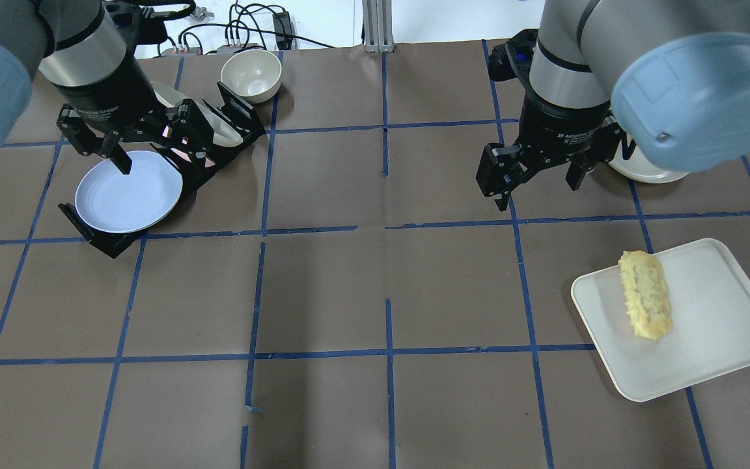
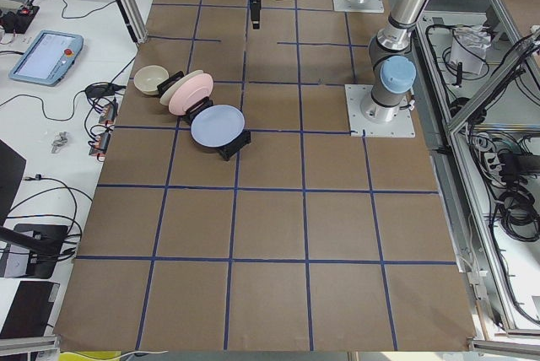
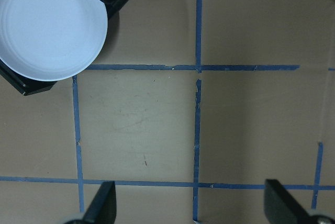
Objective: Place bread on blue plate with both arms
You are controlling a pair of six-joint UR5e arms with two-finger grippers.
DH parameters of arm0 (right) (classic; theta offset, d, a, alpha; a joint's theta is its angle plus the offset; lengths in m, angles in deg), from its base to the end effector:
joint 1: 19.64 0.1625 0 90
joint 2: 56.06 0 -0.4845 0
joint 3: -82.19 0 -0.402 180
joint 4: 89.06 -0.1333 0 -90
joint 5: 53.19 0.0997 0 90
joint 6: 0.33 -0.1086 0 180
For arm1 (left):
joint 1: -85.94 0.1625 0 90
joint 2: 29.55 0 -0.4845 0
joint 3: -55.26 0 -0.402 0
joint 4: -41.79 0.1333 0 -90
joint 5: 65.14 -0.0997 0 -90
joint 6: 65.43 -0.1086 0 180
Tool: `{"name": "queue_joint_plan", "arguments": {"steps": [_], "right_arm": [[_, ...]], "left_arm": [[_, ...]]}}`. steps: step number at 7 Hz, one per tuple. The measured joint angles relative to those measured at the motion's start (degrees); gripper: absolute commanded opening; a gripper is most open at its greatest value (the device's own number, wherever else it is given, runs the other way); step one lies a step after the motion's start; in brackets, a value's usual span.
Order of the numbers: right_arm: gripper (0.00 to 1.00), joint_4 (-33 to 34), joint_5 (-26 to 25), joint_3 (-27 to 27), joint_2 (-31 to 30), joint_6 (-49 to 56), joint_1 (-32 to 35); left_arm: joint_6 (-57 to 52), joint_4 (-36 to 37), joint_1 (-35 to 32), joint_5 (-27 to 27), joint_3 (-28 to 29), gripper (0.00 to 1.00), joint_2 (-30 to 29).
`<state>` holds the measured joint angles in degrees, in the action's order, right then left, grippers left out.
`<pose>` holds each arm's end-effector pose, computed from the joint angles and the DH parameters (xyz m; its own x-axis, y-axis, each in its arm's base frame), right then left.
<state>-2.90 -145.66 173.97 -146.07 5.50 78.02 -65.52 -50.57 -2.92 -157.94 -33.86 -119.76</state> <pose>0.1928 -0.4688 0.5169 -0.9710 -0.2368 0.0327 -0.2325 0.9673 0.1016 -0.1180 -0.5027 0.5403 -0.9987 -0.0169 -0.0488 -0.0183 0.9994 0.0296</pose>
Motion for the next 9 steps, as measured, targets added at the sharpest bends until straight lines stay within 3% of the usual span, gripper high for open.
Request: {"name": "queue_joint_plan", "arguments": {"steps": [3, 5, 7, 9], "right_arm": [[1.00, 0.17, -0.39, 0.61, 0.10, 0.00, -0.80], [1.00, 0.23, -0.39, 0.88, -0.26, 0.08, -0.88], [1.00, 2.39, -0.34, 2.79, -0.18, 3.27, -1.67], [0.99, 10.58, -0.15, 11.91, -0.18, 10.34, -8.44]], "left_arm": [[-0.37, -4.10, 0.92, 0.28, 0.14, 1.00, 1.46], [-1.56, -5.91, 7.75, 2.16, 1.96, 1.00, 0.29], [-4.54, -6.07, 16.58, 9.97, 6.23, 1.00, -6.90], [-8.94, -8.19, 22.50, 13.39, 11.11, 1.00, -16.34]]}}
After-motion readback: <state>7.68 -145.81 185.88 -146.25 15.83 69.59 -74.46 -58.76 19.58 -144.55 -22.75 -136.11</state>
